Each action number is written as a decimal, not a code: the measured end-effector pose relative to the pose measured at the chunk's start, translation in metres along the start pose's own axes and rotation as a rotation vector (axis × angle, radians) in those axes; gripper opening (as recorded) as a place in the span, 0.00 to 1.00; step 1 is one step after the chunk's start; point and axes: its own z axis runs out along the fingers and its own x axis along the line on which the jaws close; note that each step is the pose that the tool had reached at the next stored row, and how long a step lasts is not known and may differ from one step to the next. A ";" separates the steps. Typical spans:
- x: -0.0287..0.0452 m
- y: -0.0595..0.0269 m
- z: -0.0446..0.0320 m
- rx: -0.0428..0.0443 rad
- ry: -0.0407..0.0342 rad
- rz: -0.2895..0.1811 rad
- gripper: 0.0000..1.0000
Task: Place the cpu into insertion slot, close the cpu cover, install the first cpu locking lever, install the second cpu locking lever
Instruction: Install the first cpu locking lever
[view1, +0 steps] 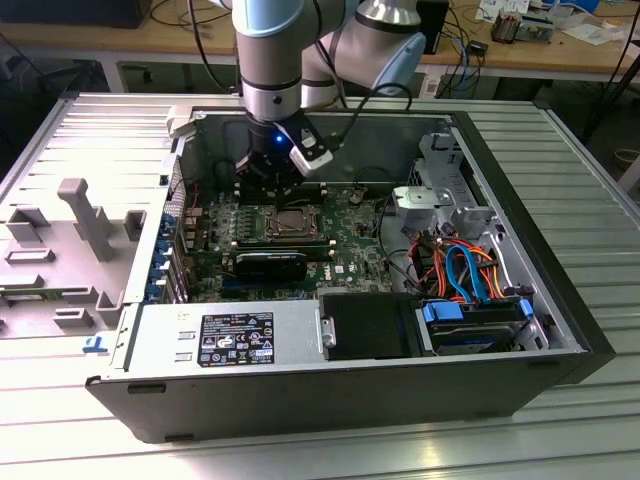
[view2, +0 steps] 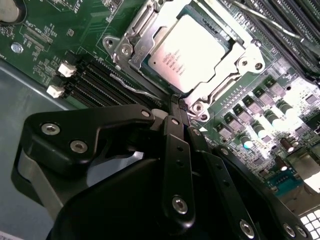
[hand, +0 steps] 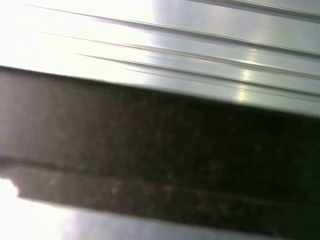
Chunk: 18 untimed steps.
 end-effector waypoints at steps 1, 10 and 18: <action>0.0008 0.0020 0.0000 -0.0001 -0.0002 0.000 0.11; 0.0016 0.0059 0.0002 -0.0002 -0.0002 0.000 0.11; -0.0013 0.0086 0.0011 0.0007 -0.0003 0.000 0.11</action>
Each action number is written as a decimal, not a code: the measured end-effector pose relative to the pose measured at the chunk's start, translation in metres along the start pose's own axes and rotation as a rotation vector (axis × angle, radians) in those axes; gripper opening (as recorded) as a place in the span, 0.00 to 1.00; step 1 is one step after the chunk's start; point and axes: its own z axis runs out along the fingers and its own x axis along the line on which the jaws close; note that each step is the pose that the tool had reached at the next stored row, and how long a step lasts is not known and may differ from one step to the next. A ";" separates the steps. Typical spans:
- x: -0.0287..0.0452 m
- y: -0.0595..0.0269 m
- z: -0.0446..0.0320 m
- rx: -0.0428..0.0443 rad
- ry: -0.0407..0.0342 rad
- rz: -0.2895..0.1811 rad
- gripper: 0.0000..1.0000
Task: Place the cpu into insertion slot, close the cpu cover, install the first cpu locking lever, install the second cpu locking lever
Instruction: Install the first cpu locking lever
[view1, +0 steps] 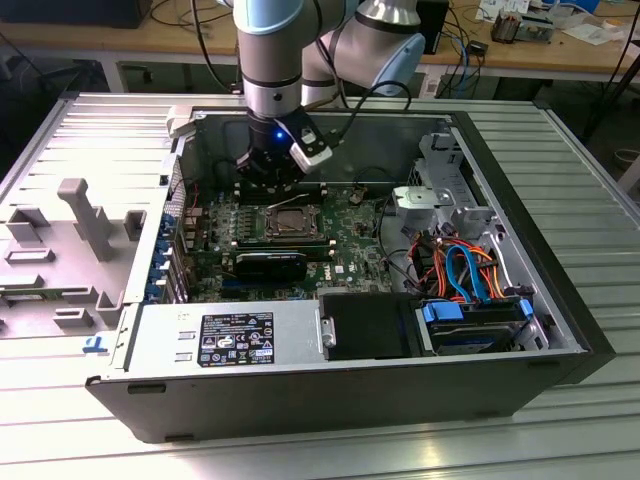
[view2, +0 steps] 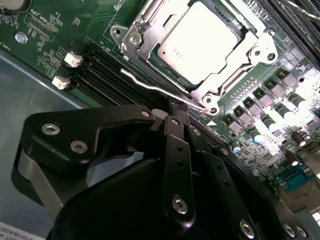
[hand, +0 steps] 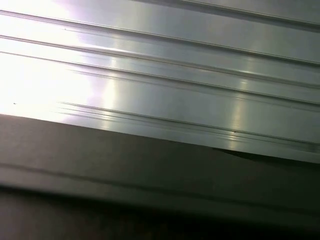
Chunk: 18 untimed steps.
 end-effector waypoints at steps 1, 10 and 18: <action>0.0024 0.0003 -0.0002 0.0002 0.0000 0.000 0.11; 0.0093 0.0017 -0.0164 0.0003 -0.0023 0.000 0.11; 0.0077 0.0036 -0.0163 -0.0005 -0.0024 0.000 0.11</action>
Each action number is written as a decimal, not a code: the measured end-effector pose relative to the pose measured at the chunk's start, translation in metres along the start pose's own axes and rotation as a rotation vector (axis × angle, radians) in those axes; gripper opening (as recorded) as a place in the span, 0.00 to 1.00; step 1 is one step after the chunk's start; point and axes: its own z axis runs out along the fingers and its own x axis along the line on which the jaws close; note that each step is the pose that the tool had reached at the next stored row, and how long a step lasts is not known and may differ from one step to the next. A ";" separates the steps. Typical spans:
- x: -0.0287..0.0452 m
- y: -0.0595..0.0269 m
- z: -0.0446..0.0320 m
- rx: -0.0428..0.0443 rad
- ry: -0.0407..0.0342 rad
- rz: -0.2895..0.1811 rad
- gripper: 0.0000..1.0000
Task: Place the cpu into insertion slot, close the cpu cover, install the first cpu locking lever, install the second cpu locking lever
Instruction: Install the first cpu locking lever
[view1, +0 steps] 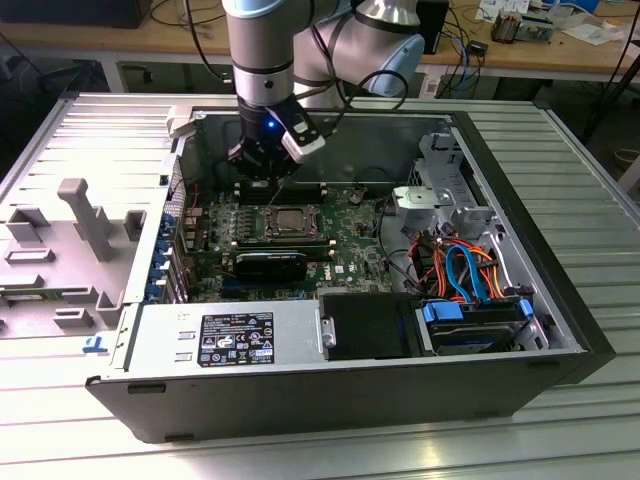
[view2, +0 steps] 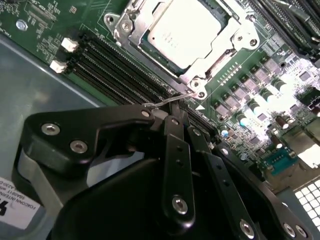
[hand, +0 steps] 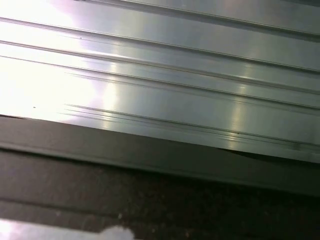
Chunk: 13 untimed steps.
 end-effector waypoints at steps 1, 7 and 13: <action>-0.0008 0.0018 0.0001 0.0000 0.0000 0.000 0.11; 0.0050 0.0089 0.0000 0.0001 -0.0001 0.003 0.11; 0.0071 0.0007 0.0013 0.0007 -0.0002 0.017 0.11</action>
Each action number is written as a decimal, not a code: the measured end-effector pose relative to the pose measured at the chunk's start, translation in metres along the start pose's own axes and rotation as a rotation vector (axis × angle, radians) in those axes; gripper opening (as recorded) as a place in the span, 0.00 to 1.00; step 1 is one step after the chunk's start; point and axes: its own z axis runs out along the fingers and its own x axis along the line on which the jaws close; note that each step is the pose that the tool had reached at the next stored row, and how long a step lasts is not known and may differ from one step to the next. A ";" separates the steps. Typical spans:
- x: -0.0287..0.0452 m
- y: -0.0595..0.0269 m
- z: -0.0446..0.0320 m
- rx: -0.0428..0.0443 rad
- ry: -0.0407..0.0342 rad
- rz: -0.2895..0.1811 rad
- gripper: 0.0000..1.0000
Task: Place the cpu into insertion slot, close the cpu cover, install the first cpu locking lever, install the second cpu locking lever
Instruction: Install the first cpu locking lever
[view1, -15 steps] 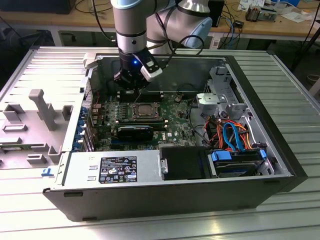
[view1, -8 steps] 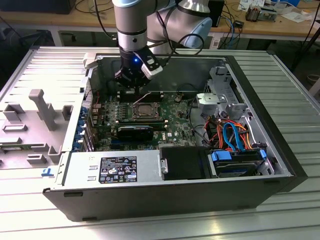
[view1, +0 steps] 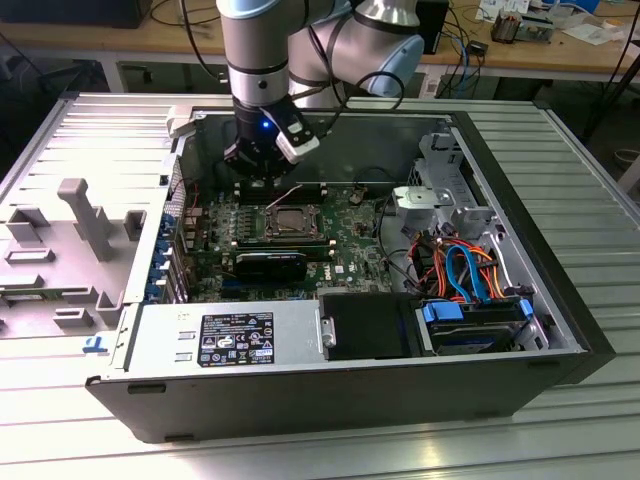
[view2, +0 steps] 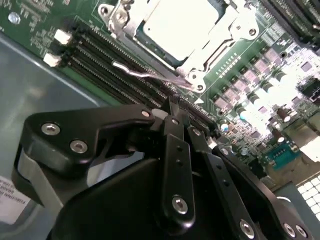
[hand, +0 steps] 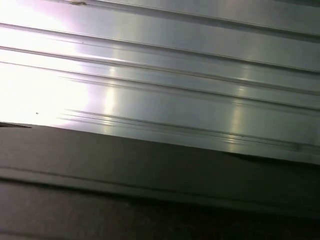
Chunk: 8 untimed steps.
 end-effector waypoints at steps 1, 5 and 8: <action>0.0004 -0.0027 0.0002 0.0001 0.0000 0.002 0.11; 0.0021 -0.0145 0.0005 0.0003 -0.0001 0.007 0.11; 0.0027 -0.0187 0.0009 0.0004 -0.0001 0.009 0.11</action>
